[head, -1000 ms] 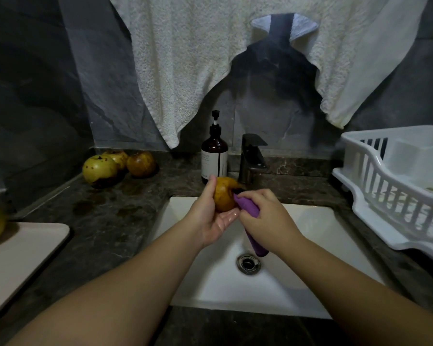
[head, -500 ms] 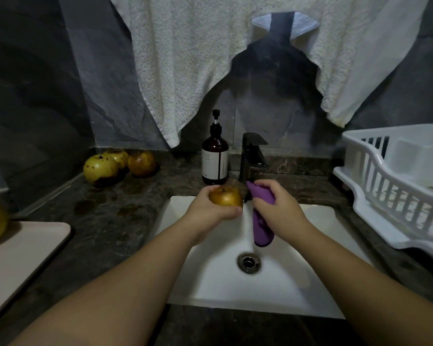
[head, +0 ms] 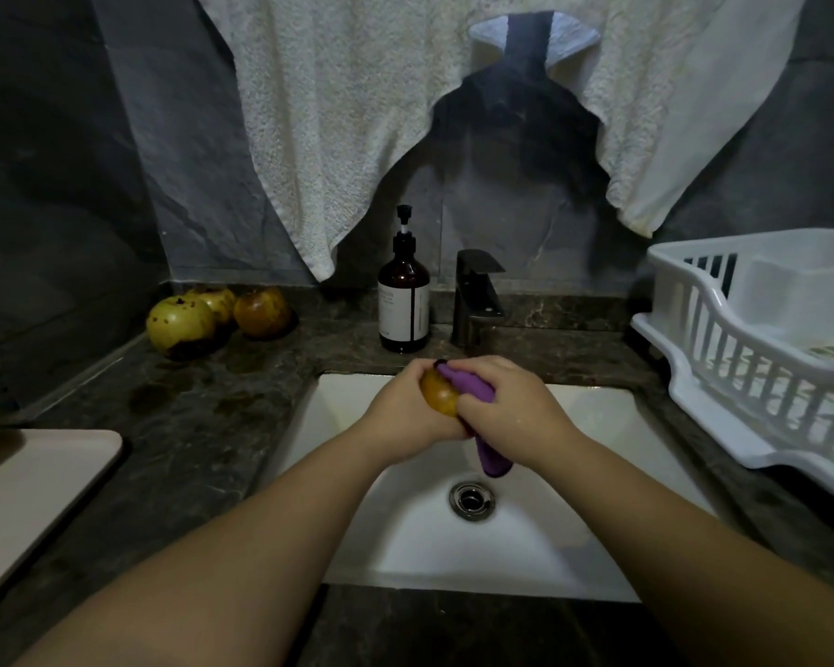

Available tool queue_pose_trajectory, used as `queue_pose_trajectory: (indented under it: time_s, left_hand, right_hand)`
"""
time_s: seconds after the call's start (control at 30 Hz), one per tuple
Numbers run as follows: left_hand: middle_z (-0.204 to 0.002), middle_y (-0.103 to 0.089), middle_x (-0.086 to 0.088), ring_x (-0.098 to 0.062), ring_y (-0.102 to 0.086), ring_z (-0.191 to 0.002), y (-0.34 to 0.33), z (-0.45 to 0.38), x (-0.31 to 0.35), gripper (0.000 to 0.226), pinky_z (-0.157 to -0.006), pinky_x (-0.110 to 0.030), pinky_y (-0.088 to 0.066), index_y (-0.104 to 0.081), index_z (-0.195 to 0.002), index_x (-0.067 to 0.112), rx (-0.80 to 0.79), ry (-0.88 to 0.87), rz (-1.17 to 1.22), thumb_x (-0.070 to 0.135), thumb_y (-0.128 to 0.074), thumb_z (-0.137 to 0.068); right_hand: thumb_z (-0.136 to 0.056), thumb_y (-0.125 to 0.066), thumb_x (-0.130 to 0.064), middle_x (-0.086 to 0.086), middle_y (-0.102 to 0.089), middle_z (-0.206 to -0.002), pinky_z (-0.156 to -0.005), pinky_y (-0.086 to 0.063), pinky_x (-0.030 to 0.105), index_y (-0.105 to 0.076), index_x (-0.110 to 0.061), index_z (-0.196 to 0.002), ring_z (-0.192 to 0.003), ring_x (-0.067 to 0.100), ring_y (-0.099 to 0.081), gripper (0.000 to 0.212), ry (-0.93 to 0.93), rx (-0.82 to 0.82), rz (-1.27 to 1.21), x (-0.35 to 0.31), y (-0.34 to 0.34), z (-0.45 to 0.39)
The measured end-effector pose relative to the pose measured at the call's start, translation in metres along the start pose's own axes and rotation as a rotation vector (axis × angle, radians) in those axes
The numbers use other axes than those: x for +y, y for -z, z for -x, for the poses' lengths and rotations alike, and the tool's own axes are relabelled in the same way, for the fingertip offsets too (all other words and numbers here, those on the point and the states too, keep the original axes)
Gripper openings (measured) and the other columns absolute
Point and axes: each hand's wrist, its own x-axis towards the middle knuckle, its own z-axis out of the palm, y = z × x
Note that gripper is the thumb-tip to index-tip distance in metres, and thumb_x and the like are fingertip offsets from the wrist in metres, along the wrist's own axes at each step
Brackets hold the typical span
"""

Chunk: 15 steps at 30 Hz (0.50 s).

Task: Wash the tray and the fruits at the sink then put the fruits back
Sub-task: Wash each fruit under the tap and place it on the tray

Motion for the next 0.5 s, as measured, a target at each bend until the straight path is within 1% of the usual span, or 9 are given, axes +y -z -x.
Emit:
queue_pose_trajectory:
  time_s: [0.07, 0.1, 0.2, 0.23, 0.3, 0.33, 0.43, 0.47, 0.5]
  left_hand:
    - [-0.122, -0.066, 0.009, -0.002, -0.062, -0.105, -0.001, 0.0, 0.0, 0.086, -0.086, -0.019, -0.05, -0.053, -0.134, 0.026, 0.019, 0.0, 0.015, 0.012, -0.098, -0.063]
    - [-0.123, -0.066, 0.008, -0.004, -0.062, -0.107, 0.0, 0.001, 0.0, 0.086, -0.09, -0.022, -0.051, -0.053, -0.135, 0.025, 0.028, 0.01, 0.034, 0.011, -0.098, -0.063]
    - [-0.117, -0.065, 0.014, -0.003, -0.064, -0.105, -0.001, 0.004, 0.002, 0.09, -0.092, -0.027, -0.055, -0.051, -0.13, 0.033, 0.016, 0.029, 0.061, 0.021, -0.102, -0.056]
    - [-0.116, -0.065, 0.014, -0.003, -0.064, -0.104, -0.003, 0.005, 0.003, 0.09, -0.091, -0.028, -0.056, -0.051, -0.128, 0.035, 0.002, 0.032, 0.058, 0.025, -0.102, -0.054]
    - [-0.113, -0.066, 0.014, -0.004, -0.065, -0.102, -0.01, 0.006, 0.007, 0.089, -0.088, -0.027, -0.056, -0.051, -0.122, 0.037, -0.011, 0.032, 0.056, 0.029, -0.099, -0.049]
    - [-0.113, -0.066, 0.012, -0.005, -0.065, -0.102, -0.012, 0.006, 0.008, 0.088, -0.088, -0.028, -0.056, -0.051, -0.121, 0.035, -0.008, 0.035, 0.069, 0.029, -0.096, -0.045]
    - [-0.113, -0.071, -0.005, -0.019, -0.068, -0.106, -0.015, 0.006, 0.009, 0.082, -0.1, -0.045, -0.056, -0.06, -0.12, 0.021, -0.009, 0.073, 0.137, 0.025, -0.087, -0.043]
    - [-0.111, -0.073, -0.009, -0.021, -0.069, -0.105, -0.015, 0.007, 0.009, 0.08, -0.1, -0.047, -0.056, -0.064, -0.12, 0.017, -0.022, 0.073, 0.146, 0.026, -0.086, -0.043]
    - [-0.11, -0.073, -0.009, -0.02, -0.07, -0.103, -0.015, 0.009, 0.009, 0.081, -0.098, -0.046, -0.058, -0.065, -0.121, 0.018, -0.022, 0.074, 0.157, 0.028, -0.087, -0.043]
  right_hand:
    - [-0.078, -0.059, -0.039, -0.021, -0.053, -0.133, -0.095, -0.042, 0.026, -0.062, -0.043, -0.133, -0.117, 0.005, -0.049, 0.056, 0.113, -0.071, 0.028, -0.005, -0.003, 0.004]
    - [-0.075, -0.058, -0.04, -0.023, -0.054, -0.131, -0.097, -0.043, 0.026, -0.064, -0.044, -0.13, -0.116, 0.003, -0.05, 0.055, 0.128, -0.085, 0.012, -0.006, -0.002, 0.006]
    - [-0.075, -0.062, -0.035, -0.022, -0.059, -0.116, -0.091, -0.053, 0.034, -0.07, -0.043, -0.119, -0.103, 0.003, -0.057, 0.045, 0.004, 0.006, -0.072, -0.002, 0.009, 0.004]
    - [-0.079, -0.063, -0.032, -0.019, -0.06, -0.115, -0.09, -0.054, 0.037, -0.07, -0.042, -0.119, -0.101, 0.005, -0.058, 0.042, -0.034, 0.037, -0.074, -0.002, 0.011, 0.002]
    - [-0.084, -0.063, -0.028, -0.016, -0.06, -0.119, -0.093, -0.052, 0.037, -0.069, -0.041, -0.123, -0.106, 0.009, -0.058, 0.041, -0.046, 0.032, -0.037, -0.005, 0.012, 0.003]
    - [-0.085, -0.065, -0.027, -0.016, -0.059, -0.124, -0.096, -0.05, 0.035, -0.069, -0.039, -0.125, -0.11, 0.01, -0.056, 0.042, -0.017, -0.001, -0.017, -0.007, 0.012, 0.006]
    - [-0.091, -0.066, -0.021, -0.016, -0.053, -0.136, -0.1, -0.042, 0.022, -0.067, -0.035, -0.132, -0.123, 0.008, -0.049, 0.043, 0.074, -0.146, 0.004, -0.013, 0.015, 0.013]
    - [-0.094, -0.065, -0.018, -0.015, -0.05, -0.14, -0.1, -0.04, 0.016, -0.065, -0.031, -0.134, -0.126, 0.008, -0.048, 0.042, 0.074, -0.18, -0.012, -0.015, 0.018, 0.013]
    - [-0.097, -0.063, -0.014, -0.012, -0.047, -0.144, -0.104, -0.037, 0.014, -0.063, -0.025, -0.137, -0.131, 0.009, -0.046, 0.042, 0.053, -0.204, -0.052, -0.018, 0.022, 0.013]
